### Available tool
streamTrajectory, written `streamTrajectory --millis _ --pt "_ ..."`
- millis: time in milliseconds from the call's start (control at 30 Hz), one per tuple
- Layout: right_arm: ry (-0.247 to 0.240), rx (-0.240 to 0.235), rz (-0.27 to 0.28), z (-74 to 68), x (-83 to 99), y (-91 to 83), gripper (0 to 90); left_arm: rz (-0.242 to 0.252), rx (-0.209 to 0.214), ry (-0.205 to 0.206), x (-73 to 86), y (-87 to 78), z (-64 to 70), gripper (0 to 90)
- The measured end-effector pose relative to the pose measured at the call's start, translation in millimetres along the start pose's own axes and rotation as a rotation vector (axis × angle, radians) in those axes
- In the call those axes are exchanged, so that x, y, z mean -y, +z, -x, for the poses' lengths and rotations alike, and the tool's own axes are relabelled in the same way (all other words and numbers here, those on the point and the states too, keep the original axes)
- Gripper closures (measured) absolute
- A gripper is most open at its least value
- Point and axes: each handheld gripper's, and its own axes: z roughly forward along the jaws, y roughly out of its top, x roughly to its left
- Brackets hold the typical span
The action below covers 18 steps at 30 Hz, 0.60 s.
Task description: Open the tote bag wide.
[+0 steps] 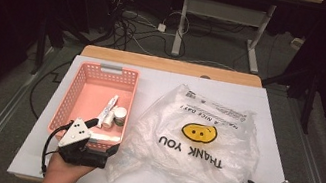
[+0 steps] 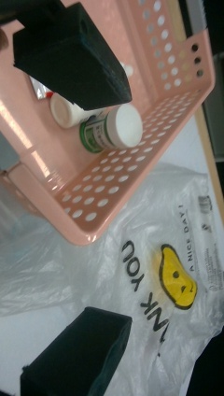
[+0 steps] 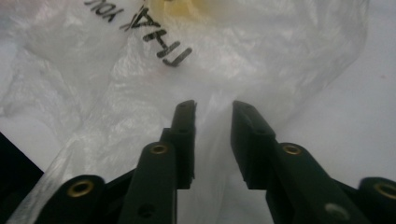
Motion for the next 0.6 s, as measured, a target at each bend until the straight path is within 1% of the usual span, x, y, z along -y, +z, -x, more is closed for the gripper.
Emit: streamTrajectory --millis 33,67,100,133,167,200,233,267,300,333,367,433,467,500,533,567,600 --pt "-0.004 0.007 0.028 1.1 -3.1 -3.2 66.2 -0.011 0.01 -0.003 0.8 0.4 0.3 0.0" --pt "-0.008 0.011 0.039 2.0 -5.0 -4.1 64.1 -0.016 0.017 -0.007 1.5 0.1 0.5 0.0" --pt "-0.008 0.011 0.039 2.0 -5.0 -4.1 64.1 -0.016 0.012 -0.005 2.0 -0.8 1.2 0.0" --pt "-0.011 0.032 0.059 4.6 -9.5 -5.1 59.0 -0.017 0.005 0.004 2.0 -2.0 1.7 0.0" --pt "-0.011 0.032 0.059 4.6 -9.5 -5.1 59.0 -0.019 -0.001 0.004 1.8 -3.2 2.0 0.0" --pt "0.002 0.047 0.079 8.9 -15.7 -4.4 54.8 -0.021 -0.003 -0.003 1.6 -4.5 1.9 0.0" --pt "0.002 0.047 0.079 8.9 -15.7 -4.4 54.8 -0.023 -0.002 -0.006 1.5 -5.3 2.1 0.0" --pt "-0.005 0.078 0.093 14.4 -24.6 -0.3 49.9 -0.03 -0.003 -0.003 1.1 -5.5 2.7 0.0" --pt "-0.006 0.096 0.1 16.7 -29.3 2.4 46.6 -0.04 -0.001 0.001 0.5 -5.4 3.5 0.0" --pt "-0.004 0.109 0.1 19.8 -34.0 6.2 43.7 -0.037 0.003 0.007 0.3 -5.2 5.0 0.0" --pt "-0.001 0.115 0.097 23.8 -39.0 11.0 41.4 -0.037 0.003 0.007 0.3 -5.2 5.0 0.0" --pt "0.012 0.129 0.098 34.2 -48.1 21.7 36.0 -0.028 0.008 -0.007 0.4 -4.6 3.7 0.0" --pt "0.012 0.129 0.098 34.2 -48.1 21.7 36.0 -0.028 0.008 -0.007 0.4 -4.6 3.7 0.0" --pt "0.036 0.144 0.103 46.4 -57.1 31.8 32.6 -0.03 0.011 -0.013 0.7 -4.2 2.9 0.0" --pt "0.036 0.144 0.103 46.4 -57.1 31.8 32.6 -0.031 0.01 -0.016 1.2 -4.1 2.1 0.0" --pt "0.051 0.147 0.108 52.3 -61.7 36.7 30.6 -0.031 0.006 -0.019 1.6 -4.1 1.5 0.0" --pt "0.075 0.161 0.108 61.7 -71.3 46.6 25.8 -0.029 0.005 -0.023 1.8 -4.1 0.6 0.0"
